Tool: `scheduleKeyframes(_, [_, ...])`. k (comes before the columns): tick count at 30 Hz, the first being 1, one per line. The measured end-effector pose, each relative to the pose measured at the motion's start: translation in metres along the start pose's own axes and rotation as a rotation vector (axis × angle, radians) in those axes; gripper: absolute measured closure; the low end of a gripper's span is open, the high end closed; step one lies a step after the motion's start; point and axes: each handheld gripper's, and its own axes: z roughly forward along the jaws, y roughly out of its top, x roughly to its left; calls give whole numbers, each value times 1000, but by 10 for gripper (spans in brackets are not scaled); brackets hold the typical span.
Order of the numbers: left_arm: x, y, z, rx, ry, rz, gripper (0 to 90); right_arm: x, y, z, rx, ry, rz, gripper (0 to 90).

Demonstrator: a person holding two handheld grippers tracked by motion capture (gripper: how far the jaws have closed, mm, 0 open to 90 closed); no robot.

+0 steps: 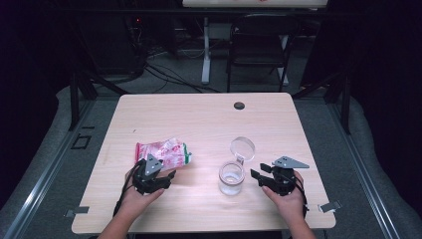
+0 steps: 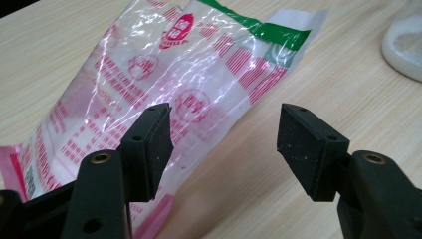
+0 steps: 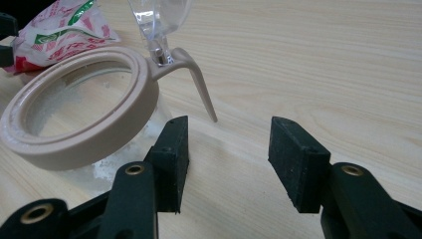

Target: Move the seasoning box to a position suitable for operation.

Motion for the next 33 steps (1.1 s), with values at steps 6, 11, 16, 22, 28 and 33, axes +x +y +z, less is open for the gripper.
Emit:
scheduleKeyframes(6, [-5, 6, 12, 14, 3, 50, 385, -2, -6, -10, -6, -15, 10, 503])
scheduleKeyframes(11, [-7, 12, 25, 37, 28, 93, 381, -5, -12, -20, -17, -40, 24, 503])
scheduleKeyframes(16, [-6, 15, 37, 74, 54, 131, 387, -7, -17, -27, -15, -62, 38, 503])
scheduleKeyframes(22, [2, 14, 45, 73, 51, 82, 387, -9, -20, -33, -16, -80, 41, 502])
scheduleKeyframes(28, [4, 15, 46, 95, 57, 63, 460, -10, -21, -35, -14, -88, 43, 503])
scheduleKeyframes(33, [3, 15, 45, 100, 80, 62, 512, -10, -21, -35, -13, -84, 39, 503])
